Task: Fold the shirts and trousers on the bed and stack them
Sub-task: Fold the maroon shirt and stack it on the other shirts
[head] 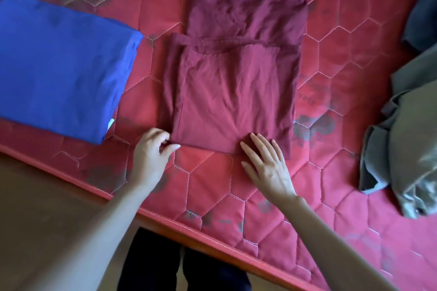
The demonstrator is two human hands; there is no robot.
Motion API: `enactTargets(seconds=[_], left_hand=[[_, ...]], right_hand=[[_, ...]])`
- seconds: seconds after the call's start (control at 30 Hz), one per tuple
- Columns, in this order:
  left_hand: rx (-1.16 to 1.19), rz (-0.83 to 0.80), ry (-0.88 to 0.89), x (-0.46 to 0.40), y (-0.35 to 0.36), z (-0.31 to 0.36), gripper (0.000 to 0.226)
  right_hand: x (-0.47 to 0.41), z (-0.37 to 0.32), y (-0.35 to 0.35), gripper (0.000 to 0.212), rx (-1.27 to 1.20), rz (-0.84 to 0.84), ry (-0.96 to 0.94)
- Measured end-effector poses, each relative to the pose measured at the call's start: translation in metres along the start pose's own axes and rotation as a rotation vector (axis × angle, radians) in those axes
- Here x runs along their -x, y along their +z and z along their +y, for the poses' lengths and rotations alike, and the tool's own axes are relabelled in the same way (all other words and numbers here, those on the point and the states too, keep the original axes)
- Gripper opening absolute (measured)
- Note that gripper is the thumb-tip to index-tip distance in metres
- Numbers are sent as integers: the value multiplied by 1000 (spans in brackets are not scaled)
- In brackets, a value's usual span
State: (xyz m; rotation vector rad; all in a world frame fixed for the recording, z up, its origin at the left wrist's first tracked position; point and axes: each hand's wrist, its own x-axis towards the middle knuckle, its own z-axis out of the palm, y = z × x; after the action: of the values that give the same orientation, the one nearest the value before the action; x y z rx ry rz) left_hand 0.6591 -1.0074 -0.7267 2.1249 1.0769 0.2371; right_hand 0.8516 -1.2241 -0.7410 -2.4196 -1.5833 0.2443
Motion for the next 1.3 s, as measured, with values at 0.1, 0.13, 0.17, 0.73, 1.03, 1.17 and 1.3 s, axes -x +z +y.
enactTargets(seconds=[0.1, 0.13, 0.17, 0.73, 1.03, 1.17, 1.3], left_hand=[[5, -8, -3, -2, -2, 0, 18], [20, -5, -29, -3, -3, 1, 17], [38, -1, -61, -4, -5, 1, 15], [-204, -154, -20, -39, -37, 3, 15], [-315, -153, 27, -37, -43, -6, 17], [-331, -218, -18, -29, -36, -3, 27], [-145, -265, -102, -28, -38, 0, 35]], right_hand=[[1, 3, -5, 37, -96, 141, 302], [1, 4, -7, 41, -128, 169, 426], [1, 6, -9, 48, -160, 177, 529], [11, 34, -26, 22, -554, 88, 967], [24, 34, -30, 18, -517, 38, 895], [26, 30, -30, 18, -514, -1, 909], [18, 27, -35, 22, -573, 35, 944]])
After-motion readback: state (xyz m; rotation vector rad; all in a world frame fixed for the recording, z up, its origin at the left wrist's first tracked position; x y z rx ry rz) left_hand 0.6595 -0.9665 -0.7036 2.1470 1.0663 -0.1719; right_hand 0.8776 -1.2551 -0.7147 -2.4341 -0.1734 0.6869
